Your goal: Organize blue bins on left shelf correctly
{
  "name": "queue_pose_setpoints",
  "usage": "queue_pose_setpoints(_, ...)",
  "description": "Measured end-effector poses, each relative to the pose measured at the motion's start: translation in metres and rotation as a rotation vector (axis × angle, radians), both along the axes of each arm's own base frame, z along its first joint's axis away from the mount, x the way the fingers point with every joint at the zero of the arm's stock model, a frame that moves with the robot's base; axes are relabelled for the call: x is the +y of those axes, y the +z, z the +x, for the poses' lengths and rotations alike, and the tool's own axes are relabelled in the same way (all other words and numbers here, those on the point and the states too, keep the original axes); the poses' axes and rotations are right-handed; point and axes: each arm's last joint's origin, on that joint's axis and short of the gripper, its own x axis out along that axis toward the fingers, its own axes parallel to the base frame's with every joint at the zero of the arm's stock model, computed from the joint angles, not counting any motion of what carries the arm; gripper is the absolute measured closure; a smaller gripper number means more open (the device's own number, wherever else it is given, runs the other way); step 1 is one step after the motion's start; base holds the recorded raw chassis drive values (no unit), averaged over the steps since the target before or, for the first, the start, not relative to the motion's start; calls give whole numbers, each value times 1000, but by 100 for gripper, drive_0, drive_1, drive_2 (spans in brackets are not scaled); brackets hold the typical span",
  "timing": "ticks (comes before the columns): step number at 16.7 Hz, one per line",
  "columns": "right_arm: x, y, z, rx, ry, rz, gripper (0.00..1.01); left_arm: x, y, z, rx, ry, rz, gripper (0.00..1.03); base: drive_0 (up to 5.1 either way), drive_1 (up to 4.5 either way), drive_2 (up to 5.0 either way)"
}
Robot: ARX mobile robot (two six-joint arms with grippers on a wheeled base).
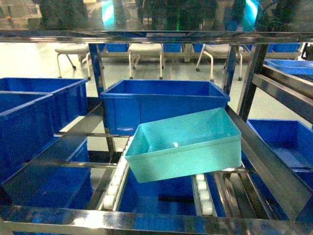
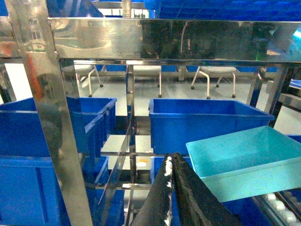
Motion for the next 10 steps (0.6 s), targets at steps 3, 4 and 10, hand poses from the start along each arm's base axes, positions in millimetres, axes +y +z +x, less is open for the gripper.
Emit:
queue_pose_setpoints(3, 0, 0, -4, -2, 0, 0, 99, 0, -1, -2, 4, 0, 0, 101, 0, 0, 0)
queue_pose_setpoints(4, 0, 0, -5, 2, 0, 0, 99, 0, -5, -8, 45, 0, 0, 101, 0, 0, 0)
queue_pose_setpoints(10, 1, -3, -22, 0, 7, 0, 99, 0, -4, -12, 18, 1, 0, 101, 0, 0, 0)
